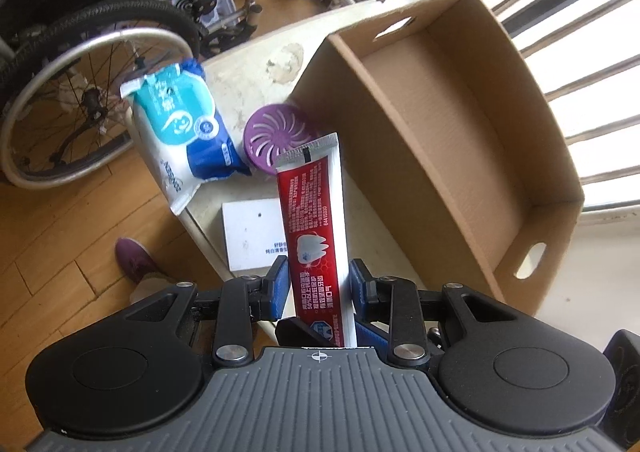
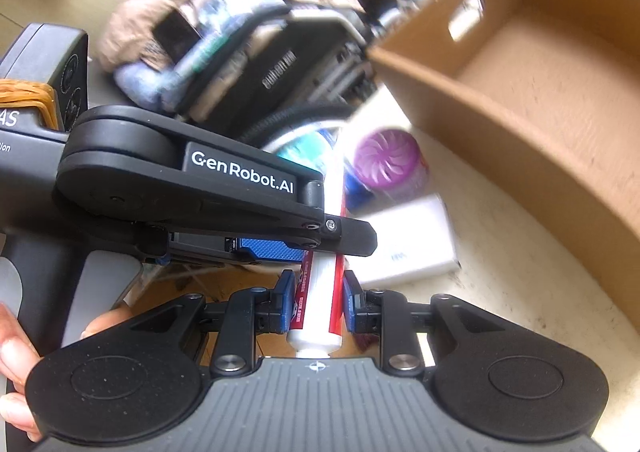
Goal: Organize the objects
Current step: 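Lift the toothpaste tube with the left gripper toward the cardboard box, then lower the tube into the cardboard box and open the left gripper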
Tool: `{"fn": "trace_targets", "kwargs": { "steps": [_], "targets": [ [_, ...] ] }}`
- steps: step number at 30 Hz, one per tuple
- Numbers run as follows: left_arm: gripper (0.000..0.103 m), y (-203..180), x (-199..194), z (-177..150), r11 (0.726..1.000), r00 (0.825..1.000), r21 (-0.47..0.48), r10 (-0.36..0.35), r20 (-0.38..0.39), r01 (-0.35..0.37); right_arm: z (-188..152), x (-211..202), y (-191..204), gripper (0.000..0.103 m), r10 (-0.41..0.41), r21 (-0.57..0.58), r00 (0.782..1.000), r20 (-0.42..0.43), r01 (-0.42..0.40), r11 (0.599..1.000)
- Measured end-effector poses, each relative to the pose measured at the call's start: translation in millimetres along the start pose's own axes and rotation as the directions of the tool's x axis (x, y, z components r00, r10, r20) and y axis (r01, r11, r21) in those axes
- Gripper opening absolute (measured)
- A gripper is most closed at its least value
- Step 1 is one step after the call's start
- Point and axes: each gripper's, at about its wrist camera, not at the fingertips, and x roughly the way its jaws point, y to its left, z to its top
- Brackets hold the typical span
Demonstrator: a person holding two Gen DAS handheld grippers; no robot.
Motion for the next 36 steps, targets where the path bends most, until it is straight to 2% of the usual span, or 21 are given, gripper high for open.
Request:
{"fn": "trace_targets", "kwargs": {
  "steps": [7,13,19,24,28,32,36],
  "targets": [
    [0.030,-41.2,-37.4,23.0,0.994,0.993,0.109,-0.020,0.118,0.008,32.2,-42.0,6.8,0.027,0.025,0.015,0.986,0.164,-0.028,1.000],
    [0.030,-83.4,-38.1,32.5,0.969,0.989,0.245,-0.074,0.125,0.042,41.5,-76.0,-11.8,0.027,-0.023,0.102,0.960,0.281,-0.006,0.995],
    [0.030,-129.5,-18.8,43.3,0.918,0.989,0.379,-0.140,0.044,0.113,43.6,-104.3,-37.7,0.027,-0.141,0.233,0.923,0.357,0.058,0.971],
    [0.030,-167.3,-1.1,47.8,0.864,0.983,0.473,-0.179,-0.030,0.171,48.8,-126.9,-61.6,0.027,-0.240,0.362,0.890,0.389,0.092,0.928],
    [0.030,-186.3,17.0,53.9,0.835,0.975,0.505,-0.192,-0.108,0.220,52.2,-135.2,-78.0,0.027,-0.307,0.456,0.866,0.394,0.106,0.884],
    [0.031,-200.6,41.5,59.2,0.807,0.961,0.525,-0.200,-0.190,0.272,56.8,-122.0,-87.9,0.027,-0.387,0.505,0.844,0.371,0.166,0.847],
    [0.031,-213.7,69.1,61.8,0.790,0.936,0.518,-0.200,-0.288,0.328,55.1,-116.7,-100.8,0.027,-0.445,0.565,0.833,0.328,0.205,0.799]
  ]
}}
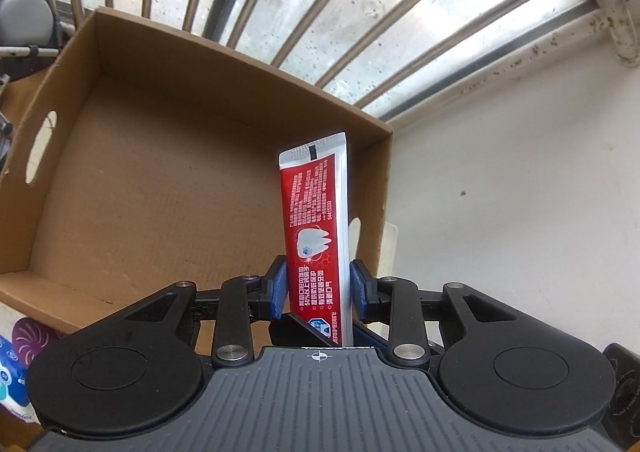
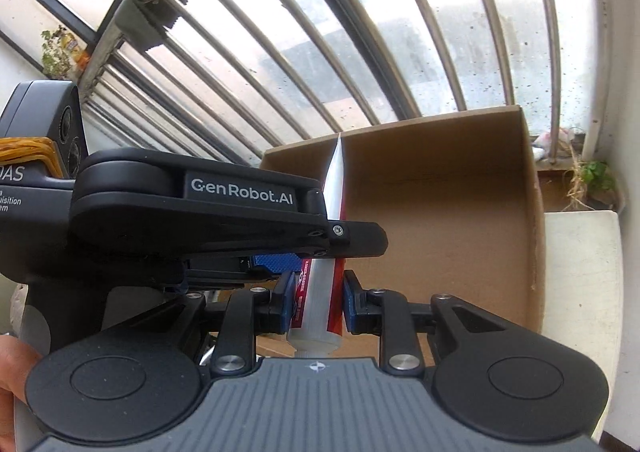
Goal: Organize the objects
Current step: 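Lower the tube into the cardboard box and open the left gripper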
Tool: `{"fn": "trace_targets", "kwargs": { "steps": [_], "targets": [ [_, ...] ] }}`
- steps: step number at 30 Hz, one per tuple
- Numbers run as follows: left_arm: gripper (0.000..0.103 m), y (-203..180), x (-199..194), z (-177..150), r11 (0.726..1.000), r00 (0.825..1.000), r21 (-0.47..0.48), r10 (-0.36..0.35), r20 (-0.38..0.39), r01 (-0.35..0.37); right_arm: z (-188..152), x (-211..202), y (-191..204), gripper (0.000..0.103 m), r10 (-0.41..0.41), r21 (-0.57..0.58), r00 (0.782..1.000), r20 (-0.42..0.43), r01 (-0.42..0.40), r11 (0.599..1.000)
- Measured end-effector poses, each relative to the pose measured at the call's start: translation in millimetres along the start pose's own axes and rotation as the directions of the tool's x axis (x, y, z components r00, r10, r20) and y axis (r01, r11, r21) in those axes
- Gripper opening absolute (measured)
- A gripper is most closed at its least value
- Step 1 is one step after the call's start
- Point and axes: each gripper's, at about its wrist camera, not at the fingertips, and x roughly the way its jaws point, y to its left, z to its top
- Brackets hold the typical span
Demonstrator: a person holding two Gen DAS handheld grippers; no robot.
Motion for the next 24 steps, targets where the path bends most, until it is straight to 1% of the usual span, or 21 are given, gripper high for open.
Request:
{"fn": "trace_targets", "kwargs": {
  "steps": [3,6,12,16,20,22,24],
  "targets": [
    [0.031,-1.0,13.9,4.6,1.000,0.999,0.018,-0.024,-0.044,0.024,-0.9,6.1,-10.8,0.027,-0.037,0.046,0.999,0.006,0.037,0.998],
    [0.031,5.7,30.4,12.3,0.999,0.995,0.014,-0.035,-0.092,0.037,-4.8,17.2,-21.1,0.027,-0.067,0.099,0.998,0.005,0.066,0.993],
    [0.031,22.7,69.1,32.4,0.997,0.979,0.007,-0.069,-0.192,0.071,-6.6,46.4,-40.0,0.027,-0.121,0.173,0.993,-0.003,0.120,0.978],
    [0.031,22.5,97.6,44.3,0.997,0.966,0.015,-0.076,-0.246,0.082,-6.7,62.8,-56.3,0.027,-0.164,0.215,0.987,-0.001,0.160,0.963],
    [0.032,24.9,124.6,49.7,0.995,0.956,0.013,-0.092,-0.280,0.099,-4.0,77.9,-66.0,0.027,-0.264,0.199,0.964,-0.003,0.259,0.945],
    [0.035,26.9,138.2,51.3,0.995,0.951,0.009,-0.095,-0.293,0.102,-2.0,81.1,-68.5,0.028,-0.322,0.192,0.947,0.008,0.315,0.930],
    [0.036,30.1,145.2,50.4,0.997,0.951,0.002,-0.078,-0.299,0.083,-0.3,79.6,-68.5,0.028,-0.372,0.178,0.928,0.022,0.362,0.915]
  ]
}}
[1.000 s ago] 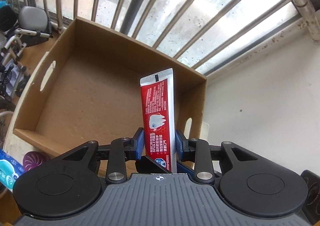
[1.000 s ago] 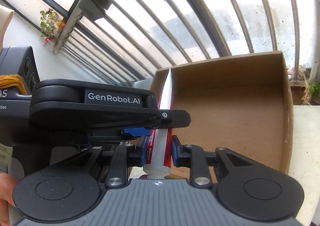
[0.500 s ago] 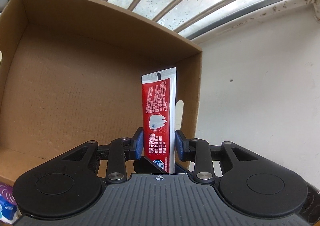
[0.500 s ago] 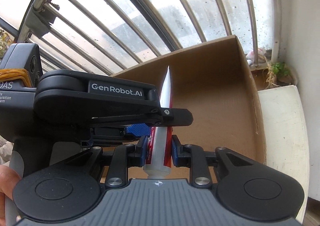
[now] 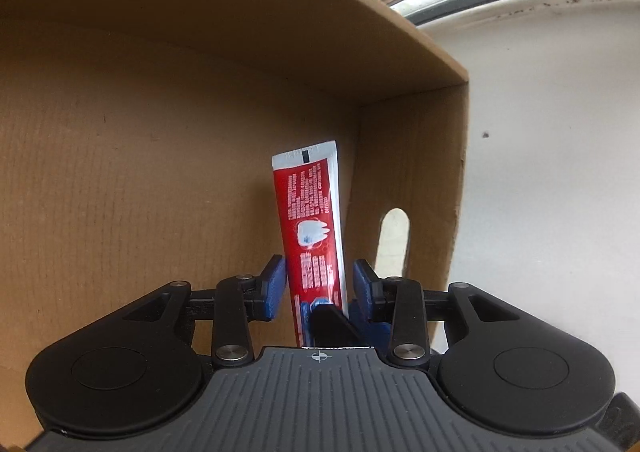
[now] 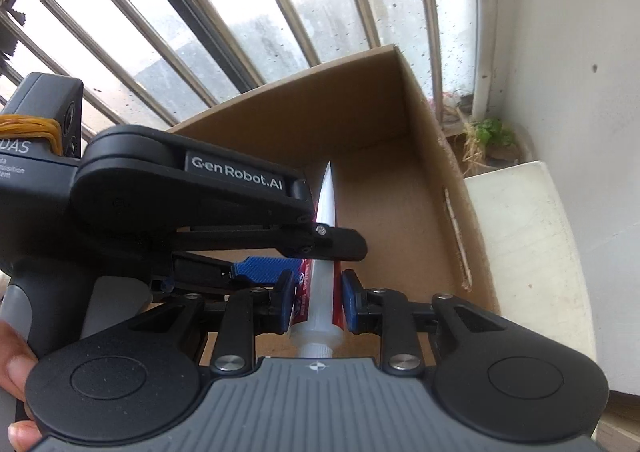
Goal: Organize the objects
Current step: 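Lower the tube into the cardboard box and open the left gripper, then withdraw the left tool from the box back toward the table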
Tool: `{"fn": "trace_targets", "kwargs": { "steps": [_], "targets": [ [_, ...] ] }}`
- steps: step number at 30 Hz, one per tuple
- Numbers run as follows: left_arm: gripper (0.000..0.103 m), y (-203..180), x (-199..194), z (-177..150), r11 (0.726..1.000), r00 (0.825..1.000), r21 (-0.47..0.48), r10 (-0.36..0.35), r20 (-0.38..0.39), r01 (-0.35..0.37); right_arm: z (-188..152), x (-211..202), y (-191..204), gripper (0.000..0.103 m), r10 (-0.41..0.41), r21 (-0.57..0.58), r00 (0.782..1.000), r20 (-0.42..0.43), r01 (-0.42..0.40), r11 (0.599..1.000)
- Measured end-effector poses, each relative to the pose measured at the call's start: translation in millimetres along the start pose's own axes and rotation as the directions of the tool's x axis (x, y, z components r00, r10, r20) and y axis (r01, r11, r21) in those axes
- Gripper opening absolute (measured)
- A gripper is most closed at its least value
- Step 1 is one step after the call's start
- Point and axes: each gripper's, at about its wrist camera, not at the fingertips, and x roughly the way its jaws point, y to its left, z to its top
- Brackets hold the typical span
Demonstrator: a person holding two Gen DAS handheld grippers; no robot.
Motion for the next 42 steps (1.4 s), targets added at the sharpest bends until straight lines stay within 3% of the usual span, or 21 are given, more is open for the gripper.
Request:
{"fn": "trace_targets", "kwargs": {
  "steps": [3,10,17,19,21,24,27,31,32,35,37,42],
  "targets": [
    [0.037,3.9,0.6,-1.9,0.998,0.998,-0.025,-0.056,-0.011,0.056,-3.2,-12.9,-0.7,0.028,-0.021,-0.009,0.999,0.032,0.021,1.000],
    [0.039,-2.7,-27.1,-20.2,0.998,0.998,0.013,-0.062,0.024,0.062,-28.1,-65.6,-8.0,0.028,-0.037,0.013,0.995,0.093,0.036,0.999],
    [0.050,-12.9,-93.7,-56.6,0.996,0.988,0.067,-0.061,0.139,0.052,-48.4,-119.5,-4.4,0.030,-0.018,-0.008,0.993,0.115,0.019,1.000],
    [0.056,-14.3,-122.0,-74.1,0.995,0.979,0.095,-0.051,0.200,0.033,-55.0,-133.3,-3.2,0.035,0.006,-0.020,0.993,0.116,-0.003,1.000],
    [0.061,-13.6,-148.6,-92.1,0.991,0.963,0.132,-0.035,0.269,-0.001,-59.6,-145.6,-2.3,0.057,0.029,-0.033,0.991,0.131,-0.025,0.999],
    [0.075,-5.9,-192.4,-125.3,0.984,0.922,0.163,0.009,0.387,-0.078,-69.6,-160.6,6.5,0.061,0.084,-0.092,0.985,0.152,-0.070,0.993],
    [0.085,1.8,-229.8,-164.0,0.971,0.858,0.151,0.082,0.506,-0.183,-82.9,-176.9,17.8,0.067,0.156,-0.155,0.974,0.166,-0.130,0.979],
    [0.097,23.4,-261.9,-228.6,0.974,0.815,0.096,0.114,0.568,-0.204,-109.9,-199.2,23.7,0.086,0.222,-0.227,0.951,0.213,-0.173,0.958],
    [0.098,28.4,-267.9,-243.2,0.973,0.803,0.081,0.130,0.582,-0.216,-118.1,-204.2,24.8,0.094,0.228,-0.237,0.948,0.222,-0.175,0.956],
    [0.100,39.4,-278.7,-273.2,0.960,0.760,0.020,0.208,0.616,-0.279,-137.3,-214.4,29.2,0.098,0.270,-0.266,0.938,0.219,-0.209,0.941],
    [0.101,40.3,-283.8,-286.5,0.954,0.742,-0.002,0.235,0.627,-0.301,-145.2,-217.1,33.8,0.100,0.286,-0.277,0.938,0.194,-0.227,0.934],
    [0.101,47.5,-300.4,-298.2,0.954,0.731,-0.021,0.243,0.638,-0.299,-150.1,-234.6,42.1,0.103,0.281,-0.346,0.935,0.216,-0.196,0.918]
  ]
}}
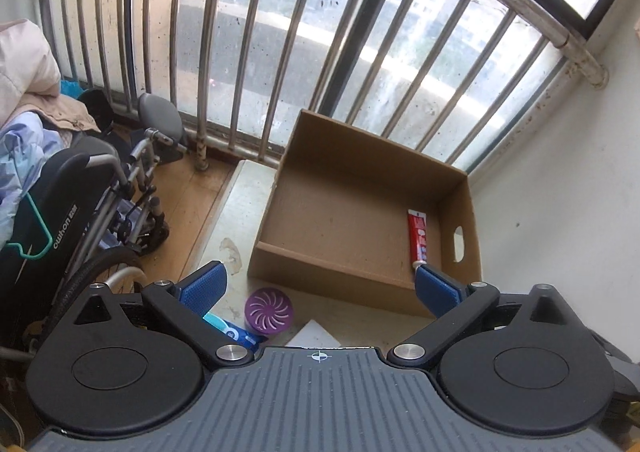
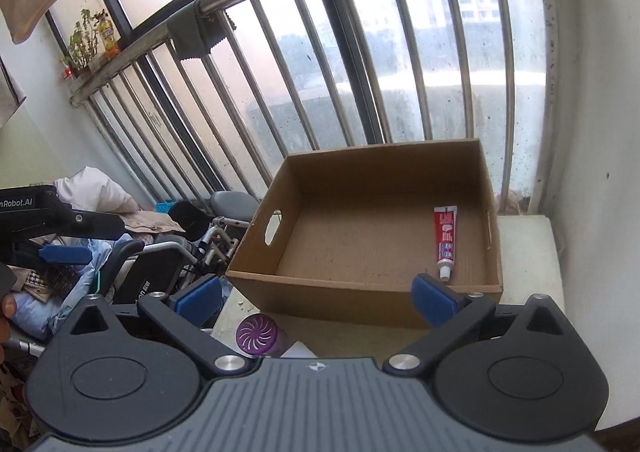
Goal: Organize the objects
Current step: 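Withdraw the left tool from the box back toward the table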
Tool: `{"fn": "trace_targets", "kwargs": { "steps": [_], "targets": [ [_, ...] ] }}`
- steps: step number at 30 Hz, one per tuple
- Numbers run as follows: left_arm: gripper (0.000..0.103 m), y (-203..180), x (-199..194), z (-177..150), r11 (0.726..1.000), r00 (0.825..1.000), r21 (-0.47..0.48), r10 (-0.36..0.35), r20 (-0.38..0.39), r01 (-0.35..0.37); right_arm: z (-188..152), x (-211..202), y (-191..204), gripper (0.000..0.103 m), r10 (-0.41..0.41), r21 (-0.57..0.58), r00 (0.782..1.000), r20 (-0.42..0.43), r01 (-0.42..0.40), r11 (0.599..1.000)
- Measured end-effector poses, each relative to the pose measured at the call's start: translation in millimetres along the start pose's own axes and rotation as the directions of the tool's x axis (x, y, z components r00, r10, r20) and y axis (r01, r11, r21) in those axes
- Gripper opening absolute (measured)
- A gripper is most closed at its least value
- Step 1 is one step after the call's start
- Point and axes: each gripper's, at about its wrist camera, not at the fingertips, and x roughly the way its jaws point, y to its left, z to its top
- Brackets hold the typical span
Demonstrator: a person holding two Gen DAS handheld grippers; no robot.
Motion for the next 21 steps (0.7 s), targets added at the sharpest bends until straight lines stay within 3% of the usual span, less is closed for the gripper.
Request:
{"fn": "trace_targets", "kwargs": {
  "steps": [4,9,15,21],
  "targets": [
    [0.102,13.2,-20.9,2.1,0.999,0.996,-0.016,-0.029,0.079,0.031,8.9,-9.8,9.5,0.103,-0.031,-0.035,0.999,0.020,0.032,0.999],
    [0.102,22.0,-33.2,10.2,1.000,0.989,0.017,-0.005,0.149,0.003,20.4,-18.7,26.0,0.103,-0.113,-0.065,0.991,0.078,0.118,0.991],
    [0.102,36.8,-30.3,15.0,0.992,0.980,-0.025,-0.120,0.158,0.125,33.0,-24.2,53.0,0.103,-0.196,-0.142,0.971,0.136,0.214,0.966],
    [0.102,37.0,-39.5,19.1,0.983,0.950,0.018,-0.184,0.252,0.185,47.1,-28.4,76.2,0.103,-0.258,-0.207,0.942,0.212,0.302,0.931]
  ]
}}
